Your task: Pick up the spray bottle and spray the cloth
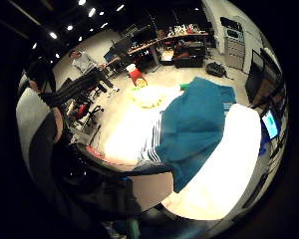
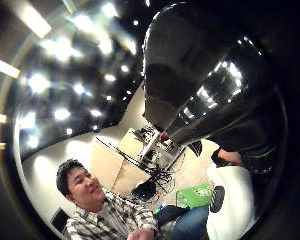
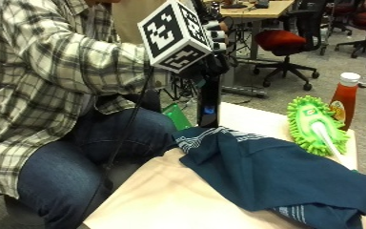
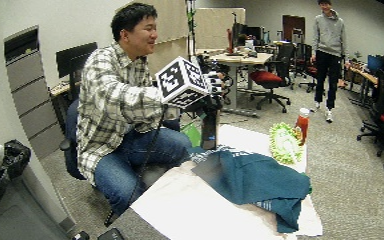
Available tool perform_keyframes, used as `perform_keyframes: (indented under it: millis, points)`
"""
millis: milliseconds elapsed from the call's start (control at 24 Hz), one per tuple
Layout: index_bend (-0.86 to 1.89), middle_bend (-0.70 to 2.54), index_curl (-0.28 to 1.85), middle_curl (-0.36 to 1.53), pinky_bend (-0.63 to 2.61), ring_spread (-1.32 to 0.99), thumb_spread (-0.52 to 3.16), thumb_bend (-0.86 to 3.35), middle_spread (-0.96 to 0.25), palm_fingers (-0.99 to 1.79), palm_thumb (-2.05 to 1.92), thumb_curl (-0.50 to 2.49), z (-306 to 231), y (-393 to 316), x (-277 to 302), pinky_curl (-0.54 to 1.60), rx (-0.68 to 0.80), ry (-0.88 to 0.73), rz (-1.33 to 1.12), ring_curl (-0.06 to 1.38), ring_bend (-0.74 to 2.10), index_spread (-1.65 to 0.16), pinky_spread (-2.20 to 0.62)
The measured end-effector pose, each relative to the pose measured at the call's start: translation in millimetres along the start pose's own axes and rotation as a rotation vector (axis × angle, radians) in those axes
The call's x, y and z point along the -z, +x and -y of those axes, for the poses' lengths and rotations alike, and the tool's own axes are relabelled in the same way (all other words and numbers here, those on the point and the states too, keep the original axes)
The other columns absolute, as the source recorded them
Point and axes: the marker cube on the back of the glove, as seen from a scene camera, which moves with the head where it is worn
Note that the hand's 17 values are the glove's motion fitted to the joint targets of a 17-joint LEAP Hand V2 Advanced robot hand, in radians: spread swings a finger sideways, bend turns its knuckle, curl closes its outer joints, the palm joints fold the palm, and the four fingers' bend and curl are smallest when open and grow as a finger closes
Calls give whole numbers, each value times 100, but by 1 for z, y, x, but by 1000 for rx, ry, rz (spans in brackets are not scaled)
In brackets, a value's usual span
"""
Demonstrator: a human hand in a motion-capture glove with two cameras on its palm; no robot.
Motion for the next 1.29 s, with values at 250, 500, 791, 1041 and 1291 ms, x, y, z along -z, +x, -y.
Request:
perform_keyframes:
  millis: [250,500,791,1041,1291]
  points:
    - [20,58,66,54,42,-20,27,-2,-12,127,111,81,18,15,-40,46,-39,-7,129,50,58,-28,-13]
    - [19,58,66,54,42,-20,28,-2,-11,126,111,81,40,43,-77,46,-50,-24,135,50,57,-27,-12]
    - [19,58,66,54,41,-20,28,-3,-10,125,111,81,61,60,-109,46,-45,-23,142,50,57,-27,-11]
    - [19,56,66,54,40,-18,30,-3,-9,122,112,81,69,73,-137,46,-61,-36,140,50,56,-25,-10]
    - [17,55,65,54,39,-16,34,-2,-7,119,113,80,69,86,-154,46,-72,5,169,50,56,-24,-10]
